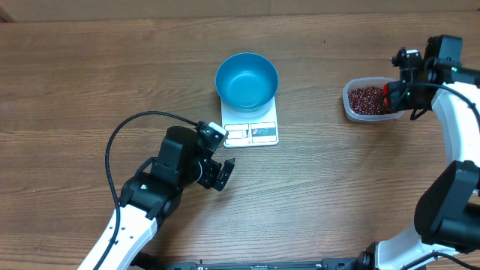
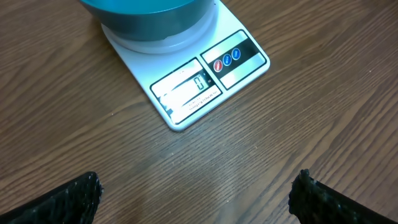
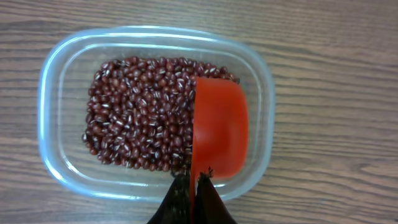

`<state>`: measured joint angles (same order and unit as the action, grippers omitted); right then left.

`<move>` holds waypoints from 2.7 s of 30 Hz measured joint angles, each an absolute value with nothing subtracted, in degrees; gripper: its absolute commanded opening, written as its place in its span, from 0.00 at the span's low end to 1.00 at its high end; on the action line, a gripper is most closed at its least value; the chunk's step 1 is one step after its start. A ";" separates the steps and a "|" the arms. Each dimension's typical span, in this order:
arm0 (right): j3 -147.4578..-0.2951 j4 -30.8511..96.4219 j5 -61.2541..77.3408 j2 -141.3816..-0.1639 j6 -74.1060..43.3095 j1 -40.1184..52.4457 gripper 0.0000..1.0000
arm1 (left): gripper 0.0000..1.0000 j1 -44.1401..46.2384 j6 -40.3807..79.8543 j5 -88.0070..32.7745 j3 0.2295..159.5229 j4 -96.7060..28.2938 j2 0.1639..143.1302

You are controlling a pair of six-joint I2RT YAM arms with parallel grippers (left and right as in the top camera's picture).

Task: Scoop item into bowl and weigh 150g on scale
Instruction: 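Drag the red scoop through the beans with the right gripper to fill it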

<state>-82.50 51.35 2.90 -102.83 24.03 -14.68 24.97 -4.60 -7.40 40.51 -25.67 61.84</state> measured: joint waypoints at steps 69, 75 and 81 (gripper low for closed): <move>-72.34 40.99 38.87 -107.33 -2.70 -22.52 0.04 | 0.99 24.97 -4.60 -7.25 40.51 -25.69 61.84; -72.20 40.56 40.51 -107.33 -4.40 -22.81 0.04 | 0.99 24.97 -4.60 -7.25 40.51 -25.69 61.84; -72.18 40.32 44.49 -107.35 -4.49 -24.82 0.04 | 1.00 24.97 -4.60 -7.25 40.51 -25.69 61.84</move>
